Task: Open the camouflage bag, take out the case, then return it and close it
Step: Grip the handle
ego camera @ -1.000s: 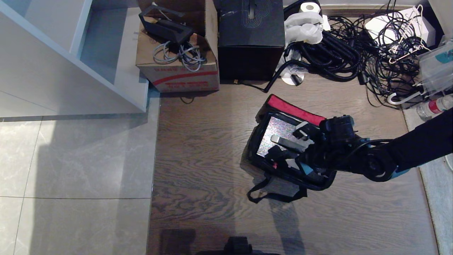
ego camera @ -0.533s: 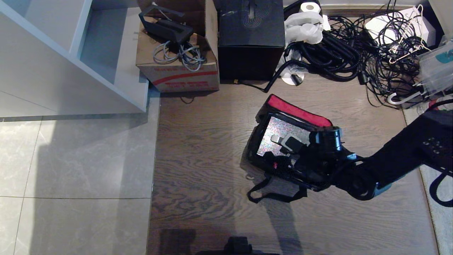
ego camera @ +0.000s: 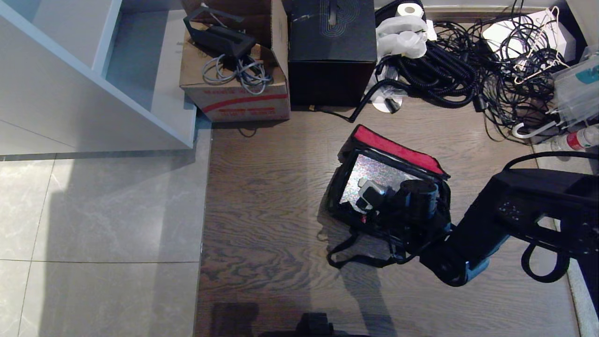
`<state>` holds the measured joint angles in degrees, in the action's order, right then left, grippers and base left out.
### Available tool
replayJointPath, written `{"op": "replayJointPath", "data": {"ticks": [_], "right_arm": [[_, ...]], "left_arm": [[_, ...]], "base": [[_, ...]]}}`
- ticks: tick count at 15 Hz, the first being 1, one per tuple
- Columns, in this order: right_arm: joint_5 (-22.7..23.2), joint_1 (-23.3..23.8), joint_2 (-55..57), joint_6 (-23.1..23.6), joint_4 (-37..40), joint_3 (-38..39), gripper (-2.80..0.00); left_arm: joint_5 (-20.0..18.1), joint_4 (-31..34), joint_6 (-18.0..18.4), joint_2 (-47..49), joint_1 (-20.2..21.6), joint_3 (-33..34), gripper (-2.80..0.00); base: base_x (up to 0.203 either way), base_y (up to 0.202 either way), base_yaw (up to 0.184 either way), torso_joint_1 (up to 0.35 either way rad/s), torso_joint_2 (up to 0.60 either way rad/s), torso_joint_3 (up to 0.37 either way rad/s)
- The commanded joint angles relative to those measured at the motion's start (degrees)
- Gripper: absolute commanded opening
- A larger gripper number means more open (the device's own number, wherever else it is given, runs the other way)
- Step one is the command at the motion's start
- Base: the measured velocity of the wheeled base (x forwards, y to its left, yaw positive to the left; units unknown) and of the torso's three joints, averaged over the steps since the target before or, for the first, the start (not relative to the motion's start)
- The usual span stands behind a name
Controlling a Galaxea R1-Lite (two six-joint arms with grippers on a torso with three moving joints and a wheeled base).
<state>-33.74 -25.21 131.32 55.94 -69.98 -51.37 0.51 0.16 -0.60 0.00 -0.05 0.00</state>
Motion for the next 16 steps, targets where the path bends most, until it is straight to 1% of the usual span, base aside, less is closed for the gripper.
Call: {"op": "replayJointPath", "data": {"ticks": [1,3,4,5,8,10,14,16], "right_arm": [[-0.7,0.2,2.6,1.0,-1.5,-0.2,0.00],[-2.5,0.2,4.8,1.1,-4.6,-1.1,0.00],[-4.4,0.3,5.9,1.5,-6.9,-1.4,0.00],[-5.4,0.7,6.2,2.4,-7.6,-1.8,0.00],[-6.0,3.2,7.7,3.5,-8.3,-5.7,0.00],[-7.1,4.0,9.4,5.3,-10.1,-8.9,0.00],[-7.3,6.1,11.0,5.9,-10.4,-16.3,0.00],[-7.4,7.0,11.1,7.9,-10.3,-17.8,0.00]], "left_arm": [[0.0,0.0,0.0,0.0,0.0,0.0,-2.80],[0.0,0.0,0.0,0.0,0.0,0.0,-2.80],[0.0,0.0,0.0,0.0,0.0,0.0,-2.80],[0.0,0.0,0.0,0.0,0.0,0.0,-2.80],[0.0,0.0,0.0,0.0,0.0,0.0,-2.80],[0.0,0.0,0.0,0.0,0.0,0.0,-2.80],[0.0,0.0,0.0,0.0,0.0,0.0,-2.80],[0.0,0.0,0.0,0.0,0.0,0.0,-2.80]], "base": [[0.000,0.000,0.000,0.000,0.00,0.000],[0.000,0.000,0.000,0.000,0.00,0.000],[0.000,0.000,0.000,0.000,0.00,0.000],[0.000,0.000,0.000,0.000,0.00,0.000],[0.000,0.000,0.000,0.000,0.00,0.000],[0.000,0.000,0.000,0.000,0.00,0.000],[0.000,0.000,0.000,0.000,0.00,0.000],[0.000,0.000,0.000,0.000,0.00,0.000]]}}
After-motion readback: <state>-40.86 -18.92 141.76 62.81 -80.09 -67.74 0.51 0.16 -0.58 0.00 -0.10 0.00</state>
